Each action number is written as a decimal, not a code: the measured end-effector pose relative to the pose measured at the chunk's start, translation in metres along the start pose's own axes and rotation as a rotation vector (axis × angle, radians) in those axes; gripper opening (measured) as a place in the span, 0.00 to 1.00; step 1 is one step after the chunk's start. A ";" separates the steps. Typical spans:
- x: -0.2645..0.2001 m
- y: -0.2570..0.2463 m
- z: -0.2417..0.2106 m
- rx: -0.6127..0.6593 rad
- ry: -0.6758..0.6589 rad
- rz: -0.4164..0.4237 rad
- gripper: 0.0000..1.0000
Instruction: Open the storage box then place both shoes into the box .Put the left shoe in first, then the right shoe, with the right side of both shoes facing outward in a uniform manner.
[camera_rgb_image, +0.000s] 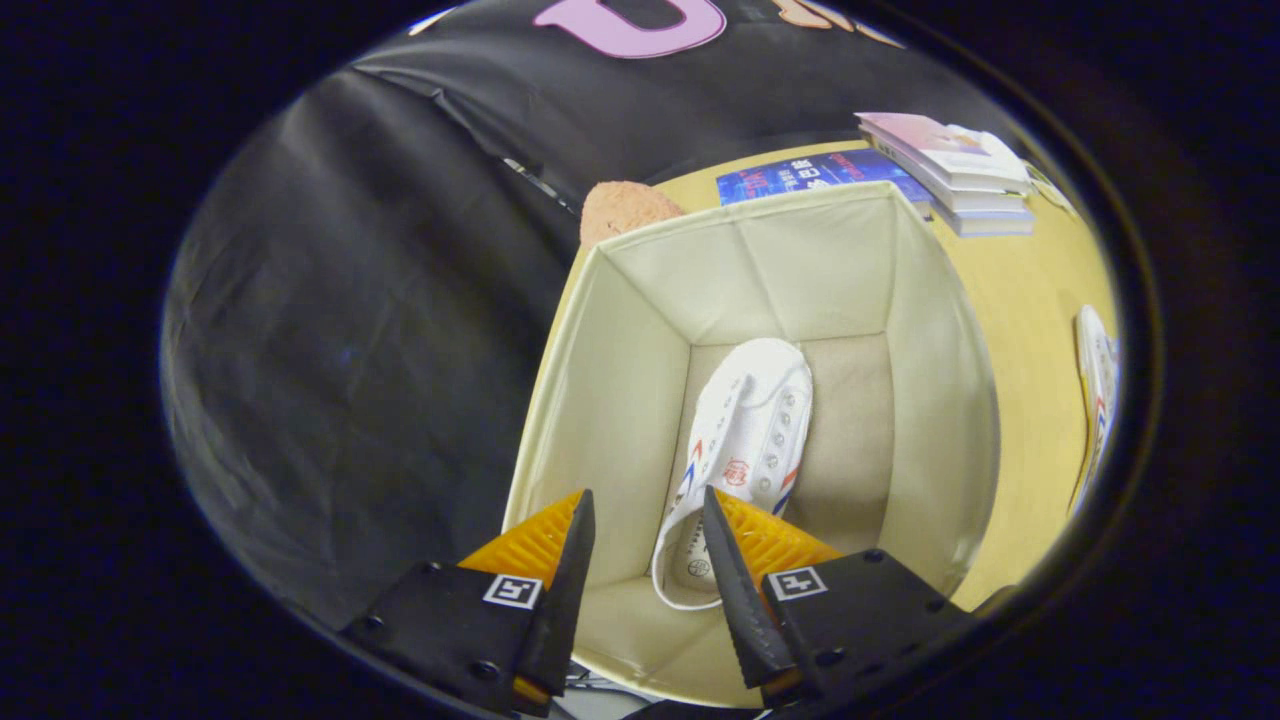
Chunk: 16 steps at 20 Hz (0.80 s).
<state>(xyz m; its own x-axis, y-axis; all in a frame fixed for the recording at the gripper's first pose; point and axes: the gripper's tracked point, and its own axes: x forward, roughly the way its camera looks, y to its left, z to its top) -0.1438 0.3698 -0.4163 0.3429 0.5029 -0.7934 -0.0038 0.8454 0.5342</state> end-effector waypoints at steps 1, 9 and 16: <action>-0.003 0.000 0.005 0.005 -0.010 0.003 0.67; -0.061 -0.052 0.079 0.070 -0.180 -0.024 0.67; -0.137 -0.191 0.129 0.103 -0.315 -0.204 0.67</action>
<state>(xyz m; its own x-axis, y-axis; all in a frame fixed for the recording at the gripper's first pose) -0.0693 0.1163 -0.3719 0.5990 0.2329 -0.7661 0.1831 0.8916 0.4142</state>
